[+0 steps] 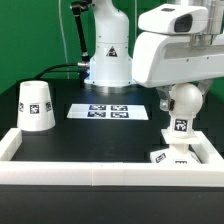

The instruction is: Assemble lamp

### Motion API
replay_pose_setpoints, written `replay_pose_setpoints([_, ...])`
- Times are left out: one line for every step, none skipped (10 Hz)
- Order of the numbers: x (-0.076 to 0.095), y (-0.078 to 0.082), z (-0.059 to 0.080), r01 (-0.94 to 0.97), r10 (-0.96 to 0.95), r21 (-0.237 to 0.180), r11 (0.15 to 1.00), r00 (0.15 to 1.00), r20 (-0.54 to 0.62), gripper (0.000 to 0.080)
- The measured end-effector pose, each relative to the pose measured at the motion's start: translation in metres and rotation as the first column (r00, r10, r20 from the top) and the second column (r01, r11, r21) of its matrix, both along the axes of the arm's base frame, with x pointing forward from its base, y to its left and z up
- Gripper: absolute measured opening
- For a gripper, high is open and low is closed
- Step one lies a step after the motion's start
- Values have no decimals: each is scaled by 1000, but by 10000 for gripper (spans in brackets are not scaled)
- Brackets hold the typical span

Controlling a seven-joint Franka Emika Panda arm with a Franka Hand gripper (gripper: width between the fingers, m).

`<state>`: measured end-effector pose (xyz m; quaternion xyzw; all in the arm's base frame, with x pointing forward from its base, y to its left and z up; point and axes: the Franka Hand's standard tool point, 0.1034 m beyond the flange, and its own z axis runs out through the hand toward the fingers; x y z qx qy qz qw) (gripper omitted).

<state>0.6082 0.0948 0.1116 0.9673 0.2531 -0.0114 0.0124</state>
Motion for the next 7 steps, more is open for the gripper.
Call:
replay_pose_setpoints([0, 0, 0, 55, -55, -1, 998, 998, 2, 579])
replay_pose_setpoints([0, 1, 0, 107, -107, -1, 994, 994, 4, 579])
replay_pose_setpoints([0, 1, 0, 187, -187, -2, 982, 982, 7, 579])
replay_pose_setpoints([0, 1, 0, 256, -256, -2, 967, 967, 9, 579])
replay_pose_setpoints([0, 2, 0, 320, -320, -3, 948, 948, 11, 579])
replay_pose_setpoints([0, 2, 0, 349, -349, -3, 937, 937, 13, 579])
replay_pose_setpoints([0, 3, 0, 428, -428, -2, 904, 904, 15, 579])
